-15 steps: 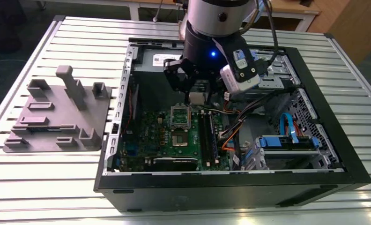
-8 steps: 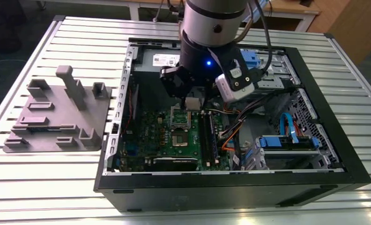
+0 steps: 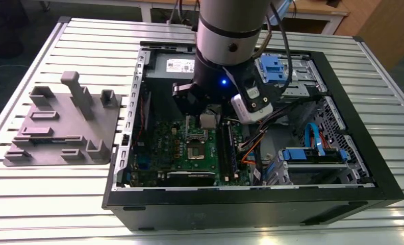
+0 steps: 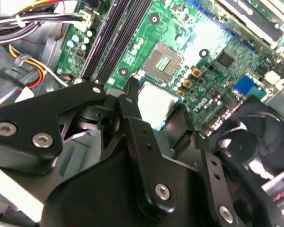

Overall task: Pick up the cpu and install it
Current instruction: 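Place the cpu into insertion slot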

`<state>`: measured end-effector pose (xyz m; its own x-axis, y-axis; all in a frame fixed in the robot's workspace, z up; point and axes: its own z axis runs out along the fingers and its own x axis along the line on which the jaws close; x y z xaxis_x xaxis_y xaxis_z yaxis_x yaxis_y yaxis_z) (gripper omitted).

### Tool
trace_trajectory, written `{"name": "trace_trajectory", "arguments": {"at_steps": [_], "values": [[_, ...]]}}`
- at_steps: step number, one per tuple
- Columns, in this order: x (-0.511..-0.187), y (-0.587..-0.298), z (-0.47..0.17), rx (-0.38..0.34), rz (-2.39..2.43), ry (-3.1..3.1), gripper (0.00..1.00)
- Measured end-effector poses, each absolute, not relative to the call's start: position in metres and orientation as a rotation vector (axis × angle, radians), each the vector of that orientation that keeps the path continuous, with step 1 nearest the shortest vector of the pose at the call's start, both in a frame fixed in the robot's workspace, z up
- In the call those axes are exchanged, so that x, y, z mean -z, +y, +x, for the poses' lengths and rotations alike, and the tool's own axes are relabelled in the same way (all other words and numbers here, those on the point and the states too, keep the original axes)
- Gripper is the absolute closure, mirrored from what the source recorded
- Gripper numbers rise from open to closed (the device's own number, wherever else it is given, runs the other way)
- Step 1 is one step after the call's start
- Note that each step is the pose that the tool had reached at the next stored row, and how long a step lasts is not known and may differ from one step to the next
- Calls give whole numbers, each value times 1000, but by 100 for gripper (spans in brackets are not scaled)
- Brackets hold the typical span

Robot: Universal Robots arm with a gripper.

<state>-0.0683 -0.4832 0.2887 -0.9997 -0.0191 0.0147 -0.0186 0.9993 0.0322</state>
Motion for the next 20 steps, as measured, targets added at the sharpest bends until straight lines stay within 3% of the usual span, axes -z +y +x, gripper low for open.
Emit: {"name": "trace_trajectory", "arguments": {"at_steps": [20], "values": [[-252,-484,-69,50,29,-3126,53]]}}
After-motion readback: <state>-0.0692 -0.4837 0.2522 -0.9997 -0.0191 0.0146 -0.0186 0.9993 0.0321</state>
